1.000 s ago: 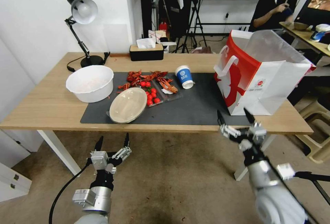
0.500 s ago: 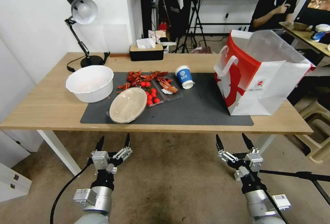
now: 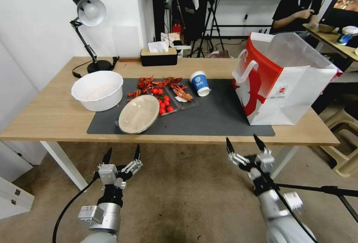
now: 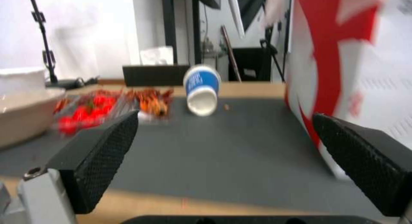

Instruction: Pick up the trash from the table and place it into the takeout bag.

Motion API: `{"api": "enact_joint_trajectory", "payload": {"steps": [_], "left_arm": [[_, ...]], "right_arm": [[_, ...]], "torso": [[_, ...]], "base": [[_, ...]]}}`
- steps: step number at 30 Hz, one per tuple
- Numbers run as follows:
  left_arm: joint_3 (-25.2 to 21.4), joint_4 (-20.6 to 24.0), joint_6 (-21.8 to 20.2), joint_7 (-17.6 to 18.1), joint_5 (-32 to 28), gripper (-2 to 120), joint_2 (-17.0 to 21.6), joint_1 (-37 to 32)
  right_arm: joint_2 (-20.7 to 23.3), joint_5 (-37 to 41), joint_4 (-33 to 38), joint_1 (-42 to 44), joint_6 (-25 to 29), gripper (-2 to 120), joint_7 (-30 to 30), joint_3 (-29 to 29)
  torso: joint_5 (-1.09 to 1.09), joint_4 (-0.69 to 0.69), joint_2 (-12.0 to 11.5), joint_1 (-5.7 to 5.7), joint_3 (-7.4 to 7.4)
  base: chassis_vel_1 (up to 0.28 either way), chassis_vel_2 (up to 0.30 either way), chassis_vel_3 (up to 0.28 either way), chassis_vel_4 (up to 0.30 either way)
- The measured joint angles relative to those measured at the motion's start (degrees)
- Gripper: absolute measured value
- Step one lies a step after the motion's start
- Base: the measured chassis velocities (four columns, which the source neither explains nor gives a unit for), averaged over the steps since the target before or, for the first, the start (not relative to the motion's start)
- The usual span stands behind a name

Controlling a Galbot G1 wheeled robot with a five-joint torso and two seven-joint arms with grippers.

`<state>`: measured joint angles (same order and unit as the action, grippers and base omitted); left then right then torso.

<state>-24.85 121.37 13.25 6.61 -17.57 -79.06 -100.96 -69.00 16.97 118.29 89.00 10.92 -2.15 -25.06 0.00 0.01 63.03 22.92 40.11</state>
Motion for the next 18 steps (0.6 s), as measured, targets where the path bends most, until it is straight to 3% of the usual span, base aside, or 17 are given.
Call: {"api": "enact_joint_trajectory", "payload": {"steps": [2, 18], "left_arm": [[0.0, 0.1, 0.1, 0.0, 0.0, 100, 0.0, -0.1], [-0.6, -0.1, 0.2, 0.0, 0.3, 100, -0.5, -0.3]], "right_arm": [[1.0, 0.0, -2.4, -7.0, -2.5, 100, -0.7, 2.3], [1.4, 4.2, -8.9, -25.9, -12.9, 100, -6.5, 14.8]], "torso": [[0.00, 0.00, 0.0, 0.00, 0.00], [0.00, -0.01, 0.0, 0.00, 0.01]], "base": [[0.000, 0.000, 0.000, 0.000], [0.000, 0.000, 0.000, 0.000]]}}
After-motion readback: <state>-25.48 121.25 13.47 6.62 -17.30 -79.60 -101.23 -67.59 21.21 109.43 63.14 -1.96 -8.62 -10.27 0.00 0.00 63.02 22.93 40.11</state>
